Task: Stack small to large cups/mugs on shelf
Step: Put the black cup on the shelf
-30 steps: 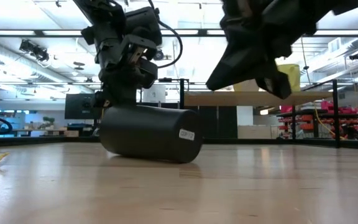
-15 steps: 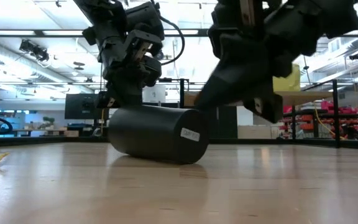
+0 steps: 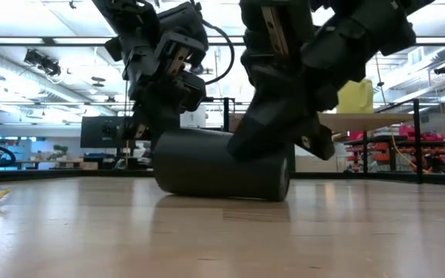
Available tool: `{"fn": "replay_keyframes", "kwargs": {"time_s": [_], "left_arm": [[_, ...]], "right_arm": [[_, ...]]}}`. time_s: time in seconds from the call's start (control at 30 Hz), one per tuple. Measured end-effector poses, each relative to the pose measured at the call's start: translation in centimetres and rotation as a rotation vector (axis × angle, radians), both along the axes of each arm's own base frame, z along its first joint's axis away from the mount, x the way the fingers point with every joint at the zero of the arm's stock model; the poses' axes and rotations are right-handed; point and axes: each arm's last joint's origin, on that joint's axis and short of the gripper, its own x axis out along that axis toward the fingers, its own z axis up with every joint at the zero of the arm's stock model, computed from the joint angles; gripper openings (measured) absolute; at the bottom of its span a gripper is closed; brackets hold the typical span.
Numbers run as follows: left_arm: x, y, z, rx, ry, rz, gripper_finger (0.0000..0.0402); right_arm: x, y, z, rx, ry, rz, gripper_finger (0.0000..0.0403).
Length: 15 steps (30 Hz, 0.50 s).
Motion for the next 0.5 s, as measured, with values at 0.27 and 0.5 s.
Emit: {"fn": "replay_keyframes", "kwargs": {"time_s": [0.27,0.5], "left_arm": [[0.6,-0.6,0.5,-0.035,-0.071,-0.009,0.0016],[1.2,-1.0,0.9,-0.043,-0.139,-0.013,0.0014]], "right_arm": [[-0.2,0.0,0.2,-0.018,0.007,-0.012,0.0],[-0.3,-0.2,0.3,-0.019,0.018,-0.041,0.0]]}}
